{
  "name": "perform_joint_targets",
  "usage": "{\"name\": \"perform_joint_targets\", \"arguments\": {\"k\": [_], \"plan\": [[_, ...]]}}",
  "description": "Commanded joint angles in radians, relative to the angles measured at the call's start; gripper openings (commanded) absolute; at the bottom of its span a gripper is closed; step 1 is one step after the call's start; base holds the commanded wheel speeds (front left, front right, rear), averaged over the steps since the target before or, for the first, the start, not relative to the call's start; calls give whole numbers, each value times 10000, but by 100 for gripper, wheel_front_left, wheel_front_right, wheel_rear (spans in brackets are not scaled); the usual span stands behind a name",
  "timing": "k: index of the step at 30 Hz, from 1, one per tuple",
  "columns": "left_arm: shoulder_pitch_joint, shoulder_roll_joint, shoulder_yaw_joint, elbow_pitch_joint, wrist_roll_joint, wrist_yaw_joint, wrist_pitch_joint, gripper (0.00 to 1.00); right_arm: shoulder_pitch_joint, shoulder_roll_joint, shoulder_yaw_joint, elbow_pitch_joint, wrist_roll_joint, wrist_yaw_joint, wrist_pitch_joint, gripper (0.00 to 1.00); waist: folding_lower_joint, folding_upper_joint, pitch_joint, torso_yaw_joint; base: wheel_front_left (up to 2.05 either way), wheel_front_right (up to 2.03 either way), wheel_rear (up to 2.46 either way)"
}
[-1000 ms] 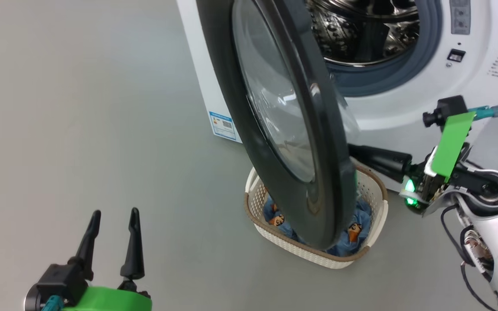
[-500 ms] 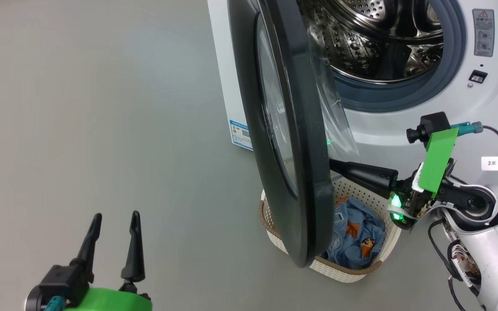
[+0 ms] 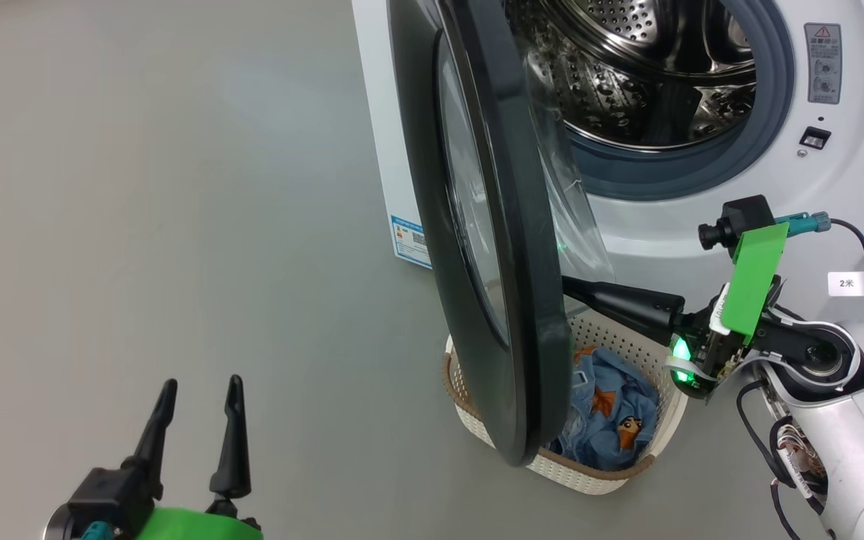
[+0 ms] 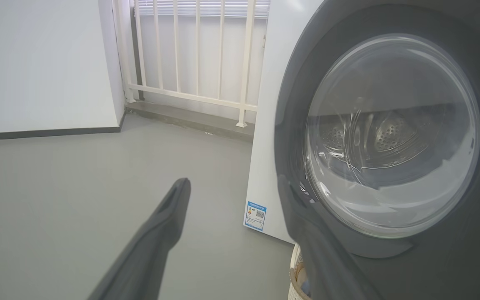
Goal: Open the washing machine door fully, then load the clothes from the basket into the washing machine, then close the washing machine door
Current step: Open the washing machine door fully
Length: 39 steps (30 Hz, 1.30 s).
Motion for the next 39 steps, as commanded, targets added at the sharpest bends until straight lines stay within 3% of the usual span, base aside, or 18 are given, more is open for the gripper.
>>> {"name": "perform_joint_targets", "arguments": {"k": [1, 12, 13, 14, 15, 17, 18, 19, 31, 39], "plan": [[-143, 141, 335, -183, 132, -28, -63, 100, 99, 61, 28, -351, -54, 77, 56, 0, 0, 0, -17, -27, 0, 0, 0], [-58, 141, 418, -220, 117, -41, -63, 100, 191, 61, -384, -793, -334, 77, -212, 0, 0, 0, -204, -481, 0, 0, 0], [-47, 141, 423, -223, 123, -42, -63, 100, 220, 54, -419, -842, -363, 77, -239, 7, 0, 0, -226, -539, 0, 0, 0], [-34, 141, 434, -227, 131, -42, -63, 100, 247, 51, -467, -904, -394, 77, -290, 28, 0, 0, -246, -603, 0, 0, 0], [-23, 141, 446, -230, 136, -43, -63, 100, 276, 51, -514, -968, -413, 77, -331, 40, 0, 0, -265, -671, 0, 0, 0], [-21, 141, 458, -223, 152, -45, -63, 100, 337, 32, -600, -1132, -462, 77, -390, 56, 0, 0, -298, -814, 0, 0, 0], [-13, 141, 465, -225, 161, -46, -63, 100, 372, 12, -632, -1227, -509, 77, -423, 86, 0, 0, -311, -891, 0, 0, 0], [0, 141, 468, -228, 171, -47, -63, 100, 414, -15, -652, -1335, -579, 77, -461, 100, 0, 0, -332, -967, 0, 0, 0], [-3, 141, 526, -333, 251, -60, -63, 100, 1342, -410, -649, -3566, -2266, 77, -2285, 100, 0, 0, -480, -2017, 0, 0, 0], [49, 141, 545, -422, 219, -64, -63, 100, 1900, -1460, 198, -4269, -4525, 77, -5223, 100, 0, 0, -528, -2830, 0, 0, 0]]}}
